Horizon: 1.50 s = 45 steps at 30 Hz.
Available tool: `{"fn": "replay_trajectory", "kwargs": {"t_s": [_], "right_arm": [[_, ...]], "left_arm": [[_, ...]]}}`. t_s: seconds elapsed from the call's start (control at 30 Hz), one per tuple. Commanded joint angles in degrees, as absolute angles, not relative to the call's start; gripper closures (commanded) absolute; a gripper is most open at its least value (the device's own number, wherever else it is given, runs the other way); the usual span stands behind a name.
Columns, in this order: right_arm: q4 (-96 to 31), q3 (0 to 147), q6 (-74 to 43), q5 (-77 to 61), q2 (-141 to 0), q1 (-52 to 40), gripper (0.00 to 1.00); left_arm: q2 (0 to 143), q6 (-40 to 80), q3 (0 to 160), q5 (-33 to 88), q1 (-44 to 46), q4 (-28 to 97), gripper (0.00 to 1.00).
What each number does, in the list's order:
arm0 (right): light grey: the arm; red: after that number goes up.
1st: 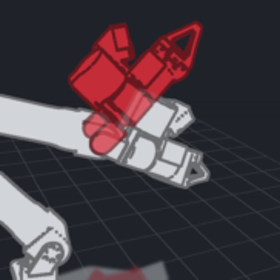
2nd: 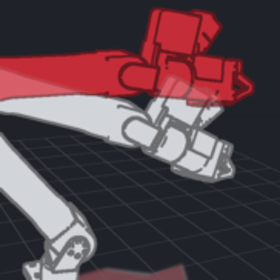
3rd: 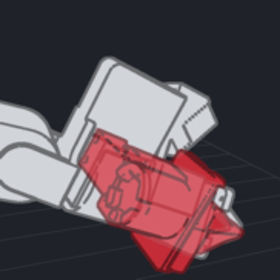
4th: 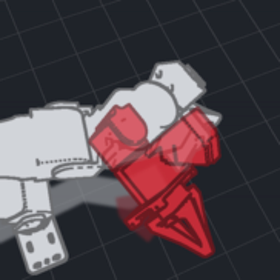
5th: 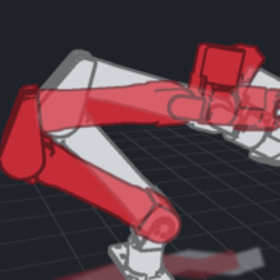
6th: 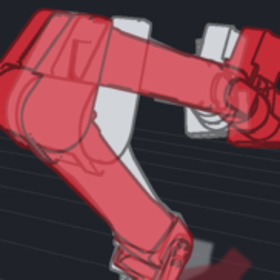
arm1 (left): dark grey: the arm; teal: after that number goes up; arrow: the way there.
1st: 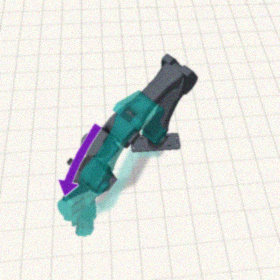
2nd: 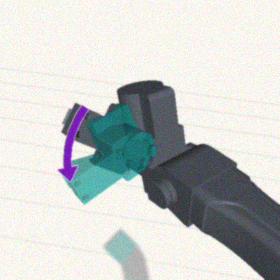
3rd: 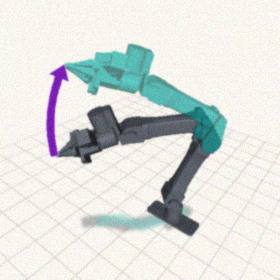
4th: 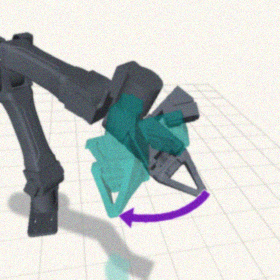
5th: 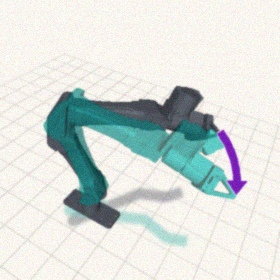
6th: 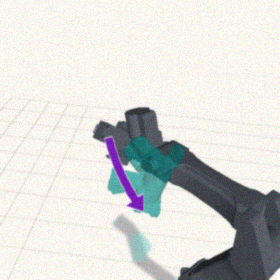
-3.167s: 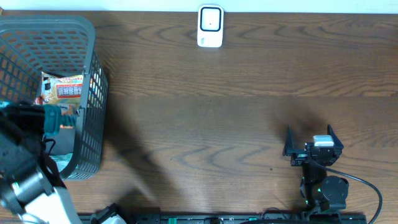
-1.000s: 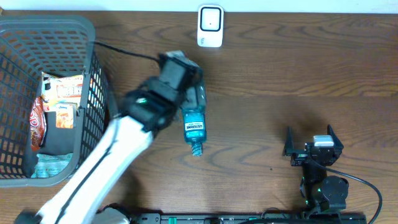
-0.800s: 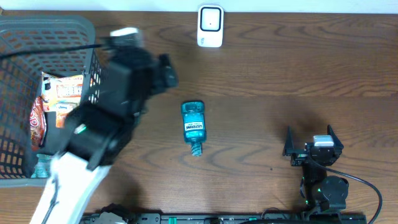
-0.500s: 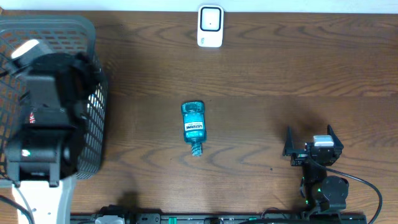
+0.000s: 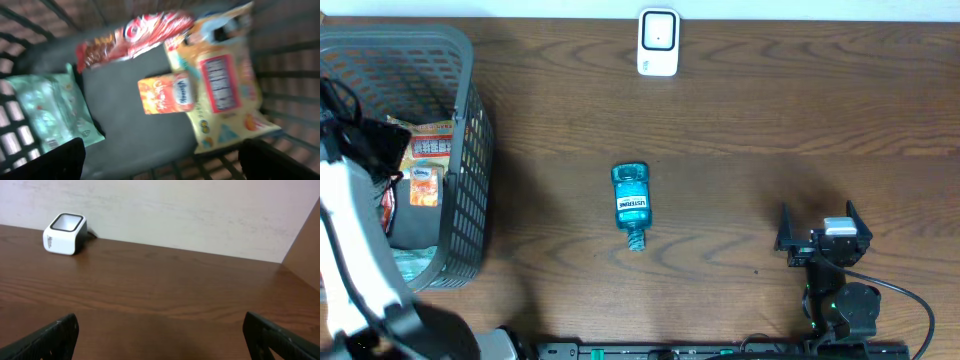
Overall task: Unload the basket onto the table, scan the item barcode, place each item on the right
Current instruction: 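Reach the left gripper into the basket and grasp the orange box, then carry the small orange box beside the bottle and release it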
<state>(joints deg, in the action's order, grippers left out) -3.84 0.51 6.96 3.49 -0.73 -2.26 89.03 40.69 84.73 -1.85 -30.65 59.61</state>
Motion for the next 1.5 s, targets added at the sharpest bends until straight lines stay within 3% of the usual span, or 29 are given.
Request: {"fn": "replay_trajectory", "kwargs": {"t_s": [0.0,0.4,0.83,1.23,1.47], "right_arm": [[-3.9,0.3,7.6,3.9,-0.6,-1.8,0.01],[-3.9,0.3,7.6,4.0,-0.6,-1.8,0.01],[-3.9,0.3,7.6,3.9,-0.6,-1.8,0.01],[-3.9,0.3,7.6,4.0,-0.6,-1.8,0.01],[-3.9,0.3,7.6,3.9,-0.6,-1.8,0.01]], "left_arm": [[96.1,41.4,84.6,5.2,-32.7,60.0,0.02],[113.2,41.5,84.6,5.6,-32.8,57.5,0.02],[116.6,41.0,79.4,5.6,-32.7,52.3,0.02],[115.5,37.5,78.5,5.6,-32.7,52.7,0.74],[107.4,37.3,79.5,5.6,-32.7,54.1,0.87]]}}
